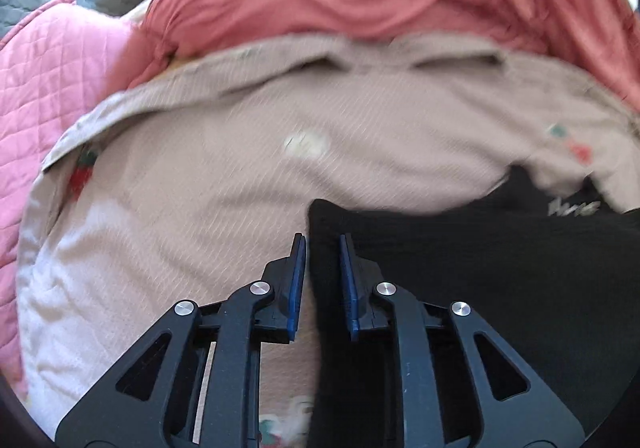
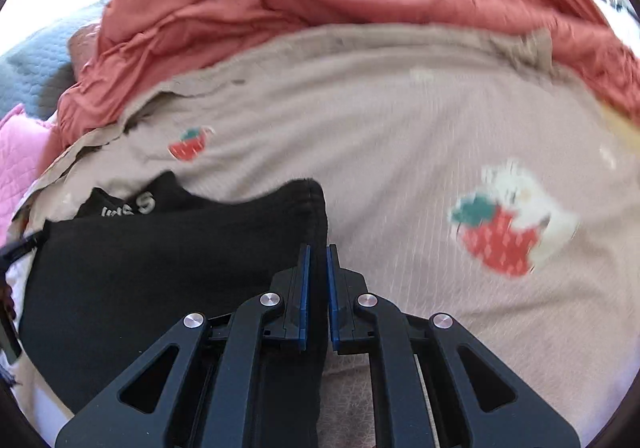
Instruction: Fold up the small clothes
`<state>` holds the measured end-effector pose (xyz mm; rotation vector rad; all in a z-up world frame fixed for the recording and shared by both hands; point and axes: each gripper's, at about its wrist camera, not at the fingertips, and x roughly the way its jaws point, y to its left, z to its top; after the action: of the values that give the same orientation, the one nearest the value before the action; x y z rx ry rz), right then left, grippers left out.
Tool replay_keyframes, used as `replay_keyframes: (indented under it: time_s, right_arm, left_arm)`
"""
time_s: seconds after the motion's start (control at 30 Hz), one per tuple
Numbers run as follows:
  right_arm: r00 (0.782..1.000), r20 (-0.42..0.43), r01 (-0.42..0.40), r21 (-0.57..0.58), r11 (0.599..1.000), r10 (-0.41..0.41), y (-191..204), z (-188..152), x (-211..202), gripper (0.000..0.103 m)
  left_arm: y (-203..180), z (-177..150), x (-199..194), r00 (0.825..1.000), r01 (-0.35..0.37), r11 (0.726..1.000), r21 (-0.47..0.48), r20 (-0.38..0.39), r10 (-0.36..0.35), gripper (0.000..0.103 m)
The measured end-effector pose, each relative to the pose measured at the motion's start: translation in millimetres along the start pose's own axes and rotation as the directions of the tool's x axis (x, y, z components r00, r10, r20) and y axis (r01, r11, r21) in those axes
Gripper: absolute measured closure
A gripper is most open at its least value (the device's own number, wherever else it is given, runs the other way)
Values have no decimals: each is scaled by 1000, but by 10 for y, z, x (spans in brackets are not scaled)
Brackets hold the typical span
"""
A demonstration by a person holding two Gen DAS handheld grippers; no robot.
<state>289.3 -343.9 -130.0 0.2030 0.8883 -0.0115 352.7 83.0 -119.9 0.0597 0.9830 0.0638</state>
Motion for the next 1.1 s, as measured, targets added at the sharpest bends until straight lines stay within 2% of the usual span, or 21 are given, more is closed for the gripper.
replay_keyframes:
  time_s: [0.07, 0.27, 0.37, 0.43, 0.5, 0.63, 0.73, 0.8, 0.93, 1.03, 1.1]
  right_arm:
    - [1000, -7, 9, -1, 1000, -9, -10, -6, 19, 95]
    - [999, -26, 32, 30, 999, -31, -70, 4, 12, 74]
    - [999, -15, 35, 36, 999, -35, -64, 30, -47, 70]
    - [999, 6, 42, 21, 999, -42, -30, 52, -120, 70]
    - [998, 27, 51, 5, 999, -51, 10, 79, -188, 61]
    - [993, 91, 82, -42, 996, -78, 122, 133, -371, 54]
    - [992, 115, 57, -81, 995, -47, 228, 158, -475, 49]
    - [994, 111, 22, -100, 995, -11, 302, 143, -523, 38]
    - [994, 94, -42, -170, 985, 59, 553, 60, -599, 36]
    - [993, 78, -76, -213, 974, 94, 699, -40, -644, 25]
    - [992, 60, -97, -229, 968, 113, 760, -108, -659, 25]
  left_arm:
    - [29, -35, 53, 1000, -6, 1000, -1, -14, 6, 85]
    - [58, -84, -129, 999, -15, 1000, 19, 37, 14, 79]
    - [104, -133, -282, 998, -13, 1000, -8, 56, 13, 79]
    - [120, -159, -389, 997, -7, 1000, -23, 76, 8, 78]
    - [113, -200, -531, 995, 5, 1000, -31, 96, -2, 74]
    - [0, -287, -767, 992, 53, 998, -22, 113, -50, 66]
    - [-176, -370, -910, 989, 87, 996, 14, 117, -88, 60]
    - [-329, -448, -966, 987, 116, 992, 49, 102, -121, 58]
    - [-531, -566, -976, 988, 131, 987, 87, 72, -138, 47]
    - [-614, -614, -958, 986, 155, 985, 76, 46, -159, 43]
    - [-686, -634, -944, 986, 161, 984, 81, 37, -165, 39]
